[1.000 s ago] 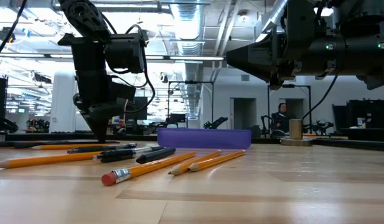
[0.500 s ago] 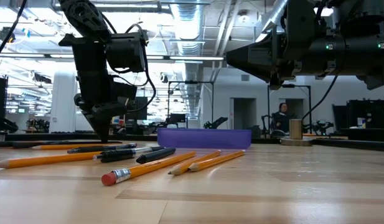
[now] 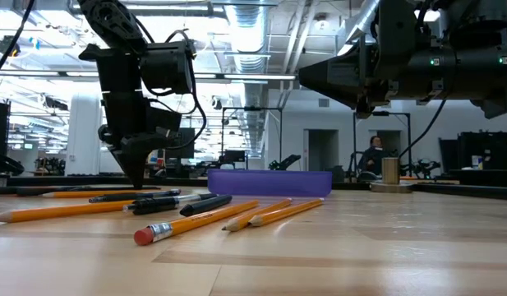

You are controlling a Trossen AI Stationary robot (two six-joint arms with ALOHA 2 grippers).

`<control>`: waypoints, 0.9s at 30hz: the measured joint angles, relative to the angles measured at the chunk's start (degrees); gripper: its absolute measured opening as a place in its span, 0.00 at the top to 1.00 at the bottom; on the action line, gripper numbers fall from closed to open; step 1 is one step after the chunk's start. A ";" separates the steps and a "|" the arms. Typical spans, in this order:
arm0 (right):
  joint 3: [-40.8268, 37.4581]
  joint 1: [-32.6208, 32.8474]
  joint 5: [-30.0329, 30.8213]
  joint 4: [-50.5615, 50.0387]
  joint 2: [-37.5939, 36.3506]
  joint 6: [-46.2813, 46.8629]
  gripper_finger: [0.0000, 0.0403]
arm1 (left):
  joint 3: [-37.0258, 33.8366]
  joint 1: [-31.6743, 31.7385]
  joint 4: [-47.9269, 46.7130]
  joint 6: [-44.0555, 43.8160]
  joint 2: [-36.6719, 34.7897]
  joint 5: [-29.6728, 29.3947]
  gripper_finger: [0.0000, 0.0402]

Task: Pick & place school supplies into a supply box
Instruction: Put the black pen into the the purple supply box

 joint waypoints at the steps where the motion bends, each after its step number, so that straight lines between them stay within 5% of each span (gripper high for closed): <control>1: 0.00 0.00 0.01 -0.01 0.00 0.00 0.82 | 0.00 0.00 -0.01 -0.02 0.00 0.13 1.00; 15: 0.00 0.00 -0.01 -0.01 0.01 0.00 0.82 | -1.09 -0.04 1.10 -1.86 0.12 3.62 0.87; 27: -0.01 0.00 -0.01 0.01 0.00 0.00 0.82 | -5.62 1.05 6.66 -4.58 -0.68 3.77 0.87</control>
